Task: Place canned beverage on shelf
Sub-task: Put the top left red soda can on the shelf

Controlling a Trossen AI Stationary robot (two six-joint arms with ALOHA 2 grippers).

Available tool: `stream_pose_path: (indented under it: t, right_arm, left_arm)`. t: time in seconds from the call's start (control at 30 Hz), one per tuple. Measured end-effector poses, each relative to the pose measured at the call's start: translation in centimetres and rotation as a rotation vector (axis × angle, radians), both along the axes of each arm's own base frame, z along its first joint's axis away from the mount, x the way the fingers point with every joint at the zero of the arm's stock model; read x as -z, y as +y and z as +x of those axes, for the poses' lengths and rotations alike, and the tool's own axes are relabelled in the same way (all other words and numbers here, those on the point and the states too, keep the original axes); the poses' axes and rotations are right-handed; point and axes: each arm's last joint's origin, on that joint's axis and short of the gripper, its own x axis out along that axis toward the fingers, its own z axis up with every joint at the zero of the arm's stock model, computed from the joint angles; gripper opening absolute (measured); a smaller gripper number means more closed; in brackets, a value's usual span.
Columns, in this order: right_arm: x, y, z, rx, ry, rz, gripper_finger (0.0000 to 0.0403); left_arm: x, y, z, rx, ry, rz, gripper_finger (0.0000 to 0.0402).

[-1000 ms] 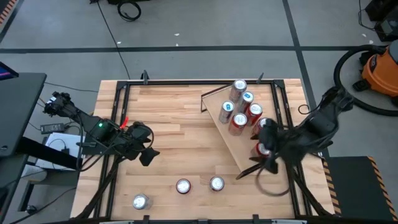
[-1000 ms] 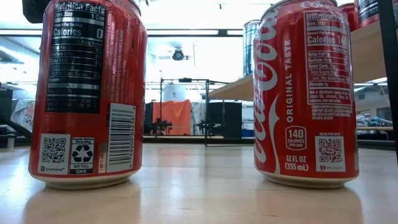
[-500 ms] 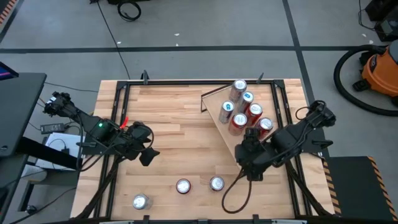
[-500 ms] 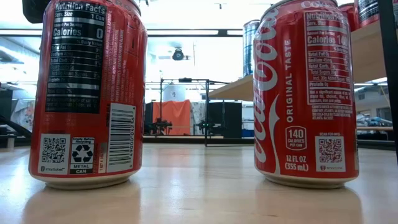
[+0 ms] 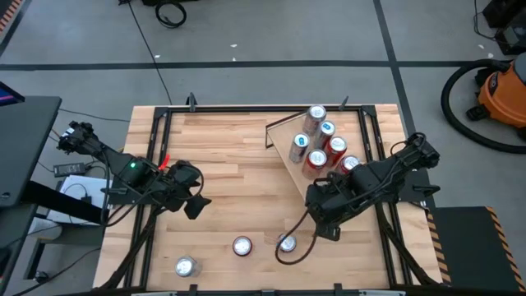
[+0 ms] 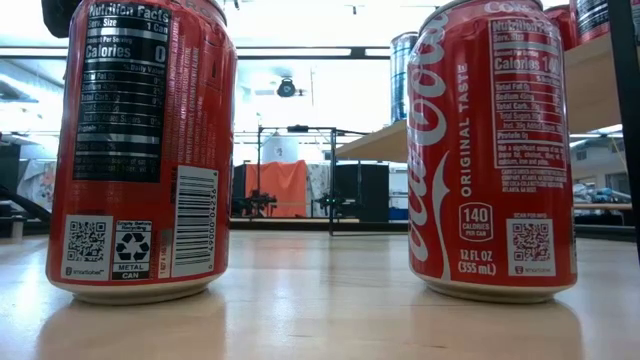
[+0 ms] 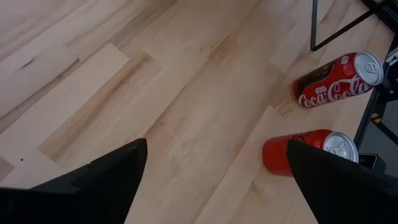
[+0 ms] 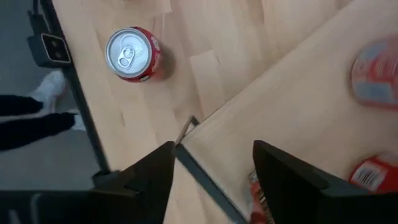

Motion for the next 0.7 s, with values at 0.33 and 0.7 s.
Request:
stream_pose_path:
  t: [0.33,0.7]
  right_arm:
    - [0.64,-0.66,0.67,0.295,0.063,0.054,0.0204]
    - [0.85,-0.61,0.83,0.371,0.108,0.112,0.0203]
  left_arm:
    - [0.01,0.02,0.00,0.004,-0.001,0.011,0.0396]
    - [0.00,0.01,0.00,0.005,-0.001,0.010,0.0396]
